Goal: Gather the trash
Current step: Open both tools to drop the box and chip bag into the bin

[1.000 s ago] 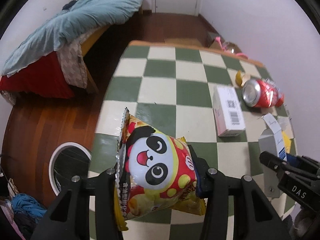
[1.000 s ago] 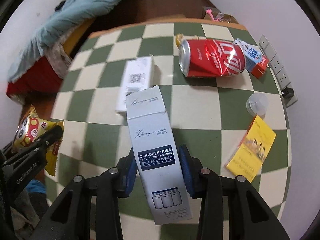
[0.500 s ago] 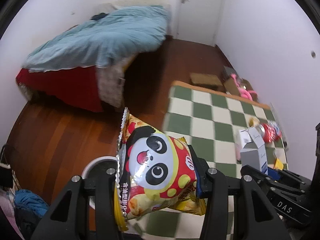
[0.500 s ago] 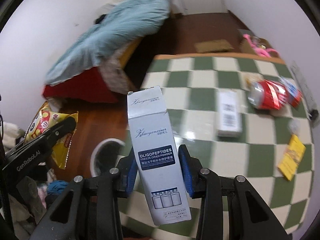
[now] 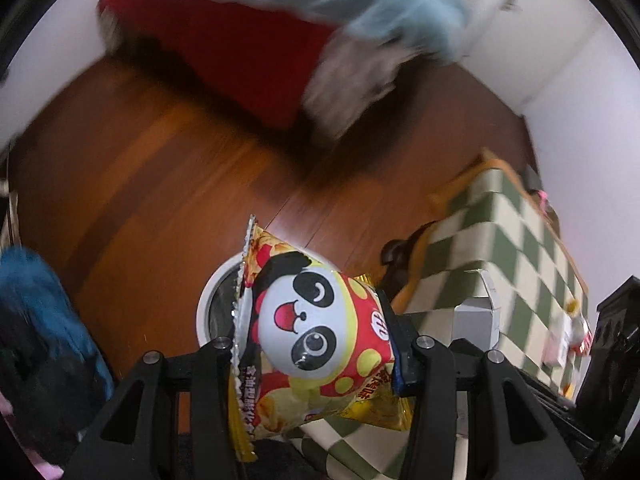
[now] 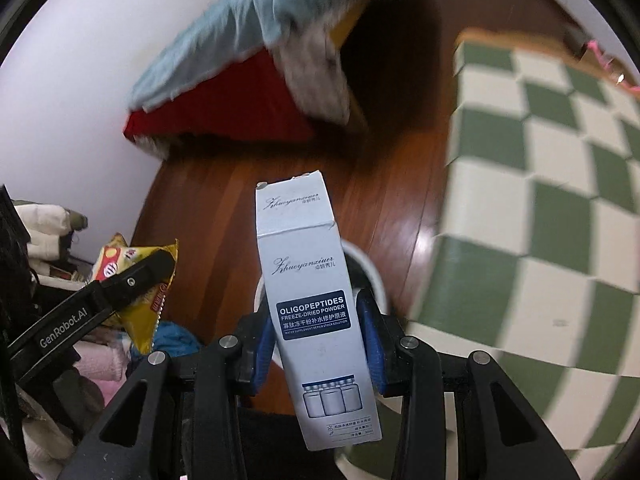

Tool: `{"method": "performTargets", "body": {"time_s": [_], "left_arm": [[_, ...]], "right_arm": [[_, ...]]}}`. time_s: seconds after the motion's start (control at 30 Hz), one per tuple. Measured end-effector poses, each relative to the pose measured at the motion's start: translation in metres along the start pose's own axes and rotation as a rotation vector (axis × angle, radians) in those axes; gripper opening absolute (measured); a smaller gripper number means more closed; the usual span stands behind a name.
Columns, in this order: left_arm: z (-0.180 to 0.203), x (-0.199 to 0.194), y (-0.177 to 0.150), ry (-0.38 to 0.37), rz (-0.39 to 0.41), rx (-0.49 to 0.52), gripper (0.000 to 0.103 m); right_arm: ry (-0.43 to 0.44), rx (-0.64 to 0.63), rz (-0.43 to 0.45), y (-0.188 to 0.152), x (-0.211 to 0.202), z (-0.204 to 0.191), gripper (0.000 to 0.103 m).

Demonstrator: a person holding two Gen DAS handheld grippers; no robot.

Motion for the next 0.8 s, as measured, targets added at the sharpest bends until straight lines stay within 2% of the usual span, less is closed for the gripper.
{"method": "performTargets", "body": {"time_s": [0.2,0.27,0.3,0.37,0.43,0.47,0.53,0.57,0.6,0.8], "left_arm": [[-0.043,0.051,0.003,0.035,-0.086,-0.112,0.049],[-0.051,0.061,0.002,0.064,-0.101,-0.118,0.068],[-0.056,0.063,0.001,0.07,-0.095,-0.122,0.073],[-0.062,0.063,0.0,0.091,-0.082,-0.127,0.092],[-0.071,0.062,0.0,0.117,-0.075,-0.128,0.099],[-0.075,0.061,0.001,0.136,-0.069,-0.128,0.099],[-0.084,0.057,0.002,0.182,-0.045,-0.128,0.099],[-0.088,0.055,0.002,0.204,-0.032,-0.123,0.1],[-0.092,0.051,0.002,0.237,-0.016,-0.118,0.1],[-0.097,0.035,-0.007,0.344,0.032,-0.062,0.1]], "right_arm": [[-0.015,0.029,-0.138,0.004,0.092,-0.009,0.041],[-0.026,0.035,-0.173,0.003,0.118,-0.009,0.041],[-0.032,0.036,-0.186,0.002,0.128,-0.009,0.041],[-0.046,0.037,-0.221,0.001,0.15,-0.008,0.041],[-0.071,0.026,-0.263,0.0,0.17,-0.006,0.042],[-0.07,0.021,-0.281,-0.001,0.178,-0.007,0.043],[-0.081,0.01,-0.3,-0.004,0.187,-0.007,0.07],[-0.077,0.002,-0.304,-0.004,0.19,-0.009,0.089],[-0.074,-0.01,-0.304,-0.005,0.191,-0.011,0.098],[-0.161,-0.092,-0.302,-0.009,0.176,-0.02,0.099]]}}
Point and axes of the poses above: each gripper's, at about its wrist camera, not at the fingertips, and x roughly the way its jaws point, z to its right, y to its top, the point moved 4 cm from there along x, roughly the way its jaws point, and after that the axes turned 6 degrees about -x, right-handed, at the moved point
